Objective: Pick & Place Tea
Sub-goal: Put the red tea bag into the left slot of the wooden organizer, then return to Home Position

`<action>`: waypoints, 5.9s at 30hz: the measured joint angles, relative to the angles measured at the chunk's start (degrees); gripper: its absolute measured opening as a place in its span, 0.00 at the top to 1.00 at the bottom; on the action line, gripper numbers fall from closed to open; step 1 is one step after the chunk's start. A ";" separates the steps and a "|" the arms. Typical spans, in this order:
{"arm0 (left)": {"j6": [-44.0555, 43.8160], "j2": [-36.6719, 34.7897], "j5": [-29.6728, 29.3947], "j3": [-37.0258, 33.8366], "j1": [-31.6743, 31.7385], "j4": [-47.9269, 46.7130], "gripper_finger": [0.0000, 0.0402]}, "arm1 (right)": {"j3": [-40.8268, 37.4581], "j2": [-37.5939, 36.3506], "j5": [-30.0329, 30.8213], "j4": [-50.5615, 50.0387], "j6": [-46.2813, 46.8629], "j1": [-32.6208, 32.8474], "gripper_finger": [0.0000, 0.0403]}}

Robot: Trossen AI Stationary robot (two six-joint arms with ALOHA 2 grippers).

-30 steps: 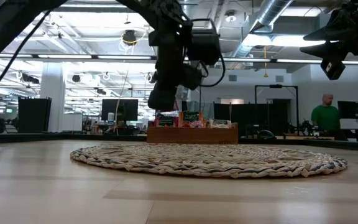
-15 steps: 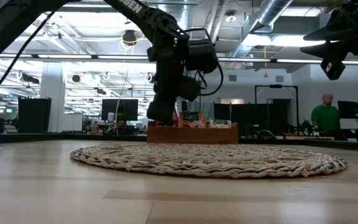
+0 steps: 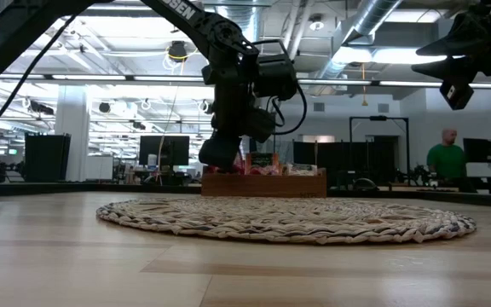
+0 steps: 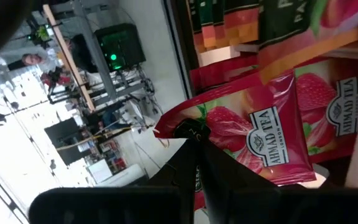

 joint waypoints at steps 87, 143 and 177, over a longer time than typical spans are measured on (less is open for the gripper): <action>-2.61 4.07 2.15 -0.07 -1.42 -5.20 0.90 | 0.02 0.00 -0.04 0.44 0.44 0.07 0.74; -63.05 -53.27 28.91 -29.16 -19.54 2.02 0.54 | 0.02 -0.09 -8.96 5.43 -0.99 0.07 0.74; -56.29 -100.28 31.71 -80.26 -20.26 37.94 0.54 | 0.02 0.00 -13.40 13.11 -19.65 0.07 0.75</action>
